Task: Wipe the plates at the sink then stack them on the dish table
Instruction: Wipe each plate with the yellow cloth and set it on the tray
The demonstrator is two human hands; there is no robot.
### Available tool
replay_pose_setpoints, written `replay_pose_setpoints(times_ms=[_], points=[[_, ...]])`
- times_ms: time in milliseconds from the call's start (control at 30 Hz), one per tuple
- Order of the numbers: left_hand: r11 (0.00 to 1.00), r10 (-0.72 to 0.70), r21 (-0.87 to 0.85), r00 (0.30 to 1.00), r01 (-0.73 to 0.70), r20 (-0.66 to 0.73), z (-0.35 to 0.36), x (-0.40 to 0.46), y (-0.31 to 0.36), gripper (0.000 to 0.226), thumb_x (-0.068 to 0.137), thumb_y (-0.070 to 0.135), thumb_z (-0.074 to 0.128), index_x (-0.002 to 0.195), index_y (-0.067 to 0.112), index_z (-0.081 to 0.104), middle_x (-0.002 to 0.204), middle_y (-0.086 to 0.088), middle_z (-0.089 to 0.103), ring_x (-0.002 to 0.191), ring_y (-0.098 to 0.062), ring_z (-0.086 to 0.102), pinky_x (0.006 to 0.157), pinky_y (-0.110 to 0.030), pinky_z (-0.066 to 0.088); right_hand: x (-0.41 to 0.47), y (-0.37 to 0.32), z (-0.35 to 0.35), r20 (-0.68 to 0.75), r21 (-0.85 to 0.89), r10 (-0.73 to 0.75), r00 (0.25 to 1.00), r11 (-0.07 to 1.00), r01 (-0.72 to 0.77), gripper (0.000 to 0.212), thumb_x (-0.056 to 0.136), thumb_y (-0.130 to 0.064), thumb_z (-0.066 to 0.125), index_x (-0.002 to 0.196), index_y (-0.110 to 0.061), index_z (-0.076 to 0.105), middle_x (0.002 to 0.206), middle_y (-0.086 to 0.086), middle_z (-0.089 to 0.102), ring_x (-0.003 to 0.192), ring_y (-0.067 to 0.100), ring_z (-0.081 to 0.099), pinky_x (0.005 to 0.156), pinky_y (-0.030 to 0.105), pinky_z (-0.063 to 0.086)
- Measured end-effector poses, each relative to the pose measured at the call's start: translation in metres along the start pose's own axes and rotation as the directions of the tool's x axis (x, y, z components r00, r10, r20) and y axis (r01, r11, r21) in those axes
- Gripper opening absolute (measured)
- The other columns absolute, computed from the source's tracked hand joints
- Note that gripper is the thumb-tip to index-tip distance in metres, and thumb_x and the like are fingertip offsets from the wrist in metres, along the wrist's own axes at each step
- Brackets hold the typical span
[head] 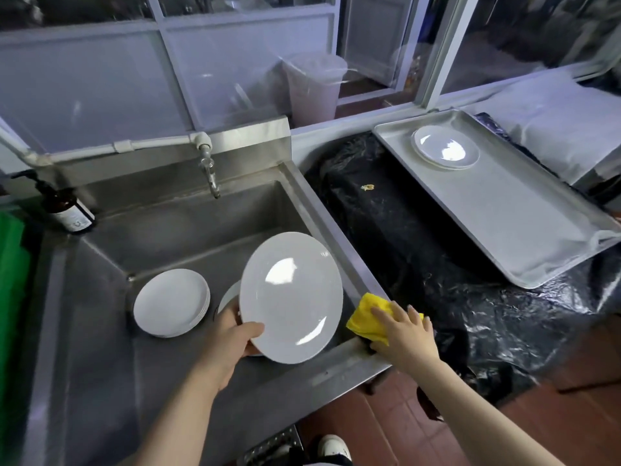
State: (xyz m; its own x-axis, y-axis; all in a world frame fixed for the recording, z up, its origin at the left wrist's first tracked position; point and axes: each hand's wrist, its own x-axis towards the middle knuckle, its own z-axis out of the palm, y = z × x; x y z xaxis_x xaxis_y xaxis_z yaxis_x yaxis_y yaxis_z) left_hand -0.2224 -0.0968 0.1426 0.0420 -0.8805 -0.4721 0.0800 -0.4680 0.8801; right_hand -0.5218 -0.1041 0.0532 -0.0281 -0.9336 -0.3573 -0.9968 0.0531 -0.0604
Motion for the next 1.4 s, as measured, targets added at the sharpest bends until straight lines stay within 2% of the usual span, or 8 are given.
replay_pose_setpoints(times_ms=[233, 333, 467, 600, 767, 1033, 1233, 1400], points=[[0.997, 0.012, 0.076, 1.0, -0.009, -0.028, 0.003, 0.0, -0.001, 0.044, 0.086, -0.011, 0.05, 0.101, 0.029, 0.058, 0.106, 0.002, 0.065, 0.094, -0.015, 0.062, 0.051, -0.022, 0.054, 0.001, 0.004, -0.008, -0.239, 0.183, 0.003, 0.971, 0.982, 0.042, 0.067, 0.084, -0.016, 0.054, 0.143, -0.04, 0.034, 0.139, -0.001, 0.048, 0.111, 0.027, 0.051, 0.088, 0.036, 0.044], [0.996, 0.004, 0.087, 0.999, -0.001, -0.032, 0.005, 0.003, -0.002, 0.042, 0.087, -0.011, 0.049, 0.102, 0.028, 0.057, 0.106, 0.002, 0.065, 0.094, -0.015, 0.061, 0.051, -0.023, 0.053, -0.006, -0.02, -0.032, -0.413, 0.407, -0.024, 0.911, 0.89, 0.208, 0.073, 0.081, -0.009, 0.064, 0.145, -0.03, 0.037, 0.139, 0.007, 0.048, 0.11, 0.033, 0.055, 0.079, 0.04, 0.051], [0.997, -0.004, 0.072, 0.999, 0.006, -0.035, 0.013, 0.006, -0.001, 0.038, 0.087, -0.011, 0.049, 0.098, 0.024, 0.058, 0.1, -0.001, 0.066, 0.091, -0.021, 0.063, 0.051, -0.025, 0.053, -0.023, -0.067, -0.069, -0.586, 0.336, -0.239, 0.775, 0.798, 0.5, 0.074, 0.076, -0.007, 0.068, 0.142, -0.029, 0.043, 0.15, 0.012, 0.037, 0.112, 0.04, 0.058, 0.071, 0.045, 0.056], [0.996, 0.01, 0.091, 1.0, -0.012, 0.027, 0.024, 0.006, 0.003, 0.042, 0.086, -0.012, 0.048, 0.099, 0.025, 0.061, 0.085, 0.005, 0.072, 0.081, -0.012, 0.069, 0.054, -0.025, 0.055, -0.035, -0.111, -0.079, -0.544, 0.162, -0.434, 0.718, 0.786, 0.597, 0.066, 0.08, -0.015, 0.071, 0.138, -0.036, 0.048, 0.152, 0.011, 0.034, 0.099, 0.042, 0.06, 0.075, 0.045, 0.054], [0.999, 0.031, 0.026, 0.997, -0.033, 0.074, 0.028, 0.001, 0.009, 0.04, 0.071, 0.0, 0.058, 0.098, 0.028, 0.064, 0.086, 0.007, 0.074, 0.081, -0.011, 0.07, 0.061, -0.03, 0.056, -0.021, -0.117, -0.091, -0.626, 0.051, -0.372, 0.685, 0.857, 0.512, 0.052, 0.082, -0.018, 0.069, 0.129, -0.038, 0.059, 0.142, 0.011, 0.049, 0.091, 0.038, 0.061, 0.072, 0.042, 0.049], [0.985, 0.036, -0.165, 0.995, -0.052, -0.097, 0.027, -0.001, 0.011, 0.041, 0.086, -0.015, 0.047, 0.096, 0.023, 0.059, 0.094, 0.001, 0.066, 0.088, -0.02, 0.06, 0.05, -0.025, 0.053, 0.002, -0.08, -0.091, -0.476, 0.083, -0.17, 0.863, 0.968, 0.236, 0.061, 0.091, -0.013, 0.05, 0.142, -0.043, 0.037, 0.156, 0.005, 0.024, 0.106, 0.035, 0.046, 0.081, 0.04, 0.036], [0.951, 0.041, -0.294, 0.98, -0.098, -0.194, 0.031, 0.003, 0.01, 0.038, 0.087, -0.013, 0.047, 0.101, 0.021, 0.056, 0.099, 0.0, 0.063, 0.088, -0.02, 0.06, 0.066, -0.035, 0.051, -0.02, -0.083, -0.074, -0.361, 0.076, -0.319, 0.876, 0.927, 0.368, 0.062, 0.091, -0.01, 0.045, 0.142, -0.046, 0.036, 0.157, -0.001, 0.024, 0.105, 0.032, 0.045, 0.084, 0.039, 0.034], [0.929, 0.07, -0.347, 0.982, -0.128, -0.174, 0.032, 0.007, 0.012, 0.028, 0.096, 0.003, 0.048, 0.104, 0.027, 0.06, 0.089, 0.003, 0.071, 0.075, -0.016, 0.068, 0.055, -0.029, 0.058, -0.046, -0.106, -0.077, -0.344, 0.13, -0.471, 0.813, 0.833, 0.537, 0.062, 0.083, -0.009, 0.051, 0.135, -0.044, 0.048, 0.154, 0.0, 0.032, 0.096, 0.032, 0.048, 0.078, 0.04, 0.039]])
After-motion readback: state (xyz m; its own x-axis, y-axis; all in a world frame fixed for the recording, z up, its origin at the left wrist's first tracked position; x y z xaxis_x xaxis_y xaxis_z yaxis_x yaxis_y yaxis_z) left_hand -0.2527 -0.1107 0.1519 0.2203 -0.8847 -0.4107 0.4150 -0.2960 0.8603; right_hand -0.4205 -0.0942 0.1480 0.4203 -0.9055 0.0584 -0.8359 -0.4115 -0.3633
